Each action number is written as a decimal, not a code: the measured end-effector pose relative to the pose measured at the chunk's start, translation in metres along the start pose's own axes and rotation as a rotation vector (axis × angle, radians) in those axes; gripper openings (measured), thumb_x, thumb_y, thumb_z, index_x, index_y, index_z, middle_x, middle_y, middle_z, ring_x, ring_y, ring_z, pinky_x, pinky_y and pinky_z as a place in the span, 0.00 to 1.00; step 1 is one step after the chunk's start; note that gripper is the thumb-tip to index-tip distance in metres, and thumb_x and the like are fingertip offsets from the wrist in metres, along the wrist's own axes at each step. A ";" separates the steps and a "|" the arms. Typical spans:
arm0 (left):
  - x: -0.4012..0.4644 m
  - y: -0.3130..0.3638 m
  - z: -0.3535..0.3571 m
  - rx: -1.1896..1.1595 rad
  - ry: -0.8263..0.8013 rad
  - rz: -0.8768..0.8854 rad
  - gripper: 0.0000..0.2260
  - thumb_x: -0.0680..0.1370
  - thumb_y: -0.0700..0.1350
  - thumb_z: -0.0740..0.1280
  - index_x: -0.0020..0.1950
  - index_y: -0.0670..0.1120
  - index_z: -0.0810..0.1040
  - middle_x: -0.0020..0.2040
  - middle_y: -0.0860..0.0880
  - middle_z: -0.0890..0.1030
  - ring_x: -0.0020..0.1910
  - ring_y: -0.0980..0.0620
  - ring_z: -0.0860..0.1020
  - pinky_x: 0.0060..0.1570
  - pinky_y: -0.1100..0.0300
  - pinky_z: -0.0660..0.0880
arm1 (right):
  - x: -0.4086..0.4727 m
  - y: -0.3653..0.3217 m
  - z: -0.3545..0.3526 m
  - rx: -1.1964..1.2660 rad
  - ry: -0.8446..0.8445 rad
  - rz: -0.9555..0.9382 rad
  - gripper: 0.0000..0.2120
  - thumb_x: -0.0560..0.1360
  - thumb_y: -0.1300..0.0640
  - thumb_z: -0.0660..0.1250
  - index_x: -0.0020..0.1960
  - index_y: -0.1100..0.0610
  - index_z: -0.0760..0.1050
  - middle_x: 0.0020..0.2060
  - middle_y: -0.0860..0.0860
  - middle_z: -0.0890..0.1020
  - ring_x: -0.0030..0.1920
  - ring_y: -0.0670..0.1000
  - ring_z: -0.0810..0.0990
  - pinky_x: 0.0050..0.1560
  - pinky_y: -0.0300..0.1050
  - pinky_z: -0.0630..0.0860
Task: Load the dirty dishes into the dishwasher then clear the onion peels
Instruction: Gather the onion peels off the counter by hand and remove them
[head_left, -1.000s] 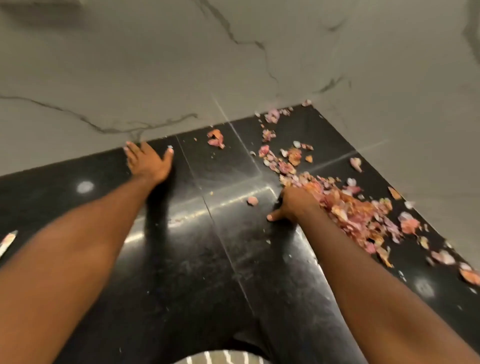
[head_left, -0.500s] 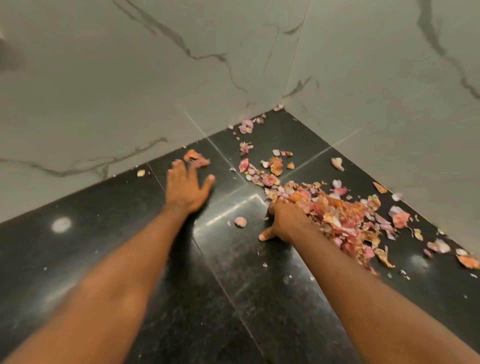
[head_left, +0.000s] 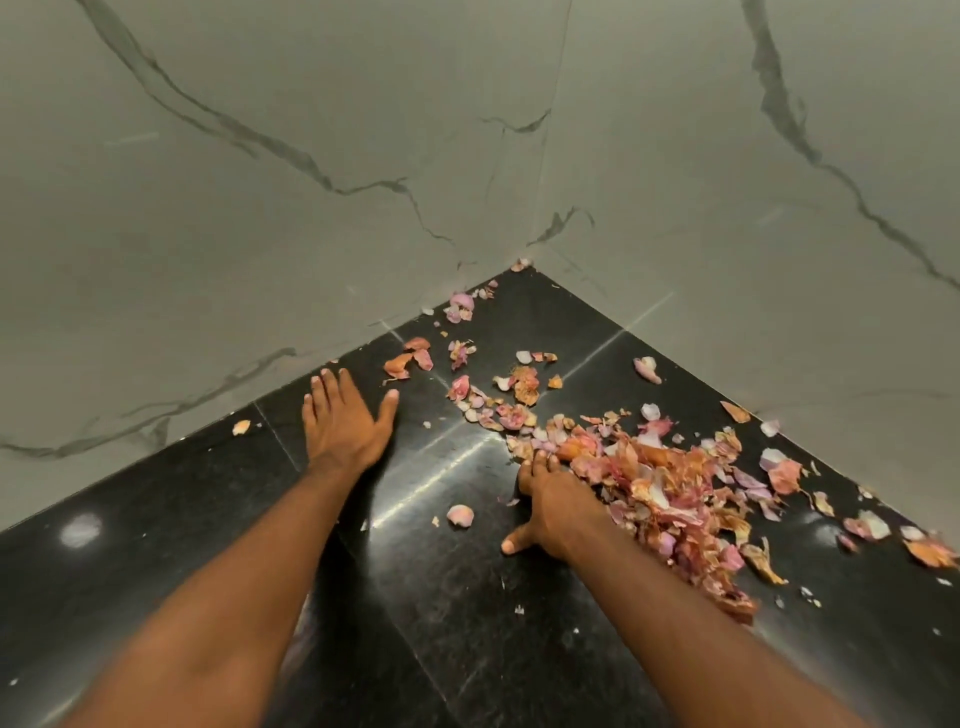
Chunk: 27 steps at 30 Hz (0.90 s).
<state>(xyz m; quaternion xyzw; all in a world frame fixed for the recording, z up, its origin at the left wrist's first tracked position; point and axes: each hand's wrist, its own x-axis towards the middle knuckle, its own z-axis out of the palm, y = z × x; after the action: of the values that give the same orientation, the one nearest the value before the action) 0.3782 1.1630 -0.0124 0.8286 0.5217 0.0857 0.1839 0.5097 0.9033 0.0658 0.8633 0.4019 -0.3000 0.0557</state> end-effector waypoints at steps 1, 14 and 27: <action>0.002 0.009 0.003 0.046 -0.047 0.042 0.43 0.81 0.72 0.46 0.85 0.42 0.47 0.85 0.39 0.45 0.84 0.42 0.43 0.81 0.46 0.39 | 0.000 0.000 0.000 0.010 -0.001 -0.002 0.51 0.68 0.39 0.80 0.82 0.55 0.59 0.84 0.57 0.51 0.83 0.59 0.54 0.80 0.55 0.58; -0.045 0.106 0.025 -0.389 -0.580 0.784 0.21 0.86 0.62 0.48 0.77 0.64 0.70 0.77 0.59 0.72 0.76 0.59 0.69 0.75 0.55 0.66 | 0.012 0.006 0.011 -0.003 0.001 -0.026 0.59 0.70 0.41 0.79 0.85 0.58 0.43 0.84 0.57 0.44 0.84 0.58 0.46 0.82 0.54 0.51; 0.134 0.147 0.041 -0.196 -0.200 0.414 0.25 0.84 0.58 0.60 0.78 0.48 0.66 0.78 0.43 0.66 0.79 0.39 0.62 0.78 0.40 0.60 | 0.014 0.010 0.009 0.021 -0.017 -0.079 0.55 0.73 0.43 0.77 0.84 0.56 0.45 0.84 0.56 0.45 0.83 0.57 0.41 0.81 0.53 0.43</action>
<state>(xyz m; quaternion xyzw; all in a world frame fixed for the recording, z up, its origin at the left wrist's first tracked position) 0.5737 1.2168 0.0010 0.9003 0.3095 0.0892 0.2927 0.5201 0.9027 0.0486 0.8447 0.4321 -0.3137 0.0383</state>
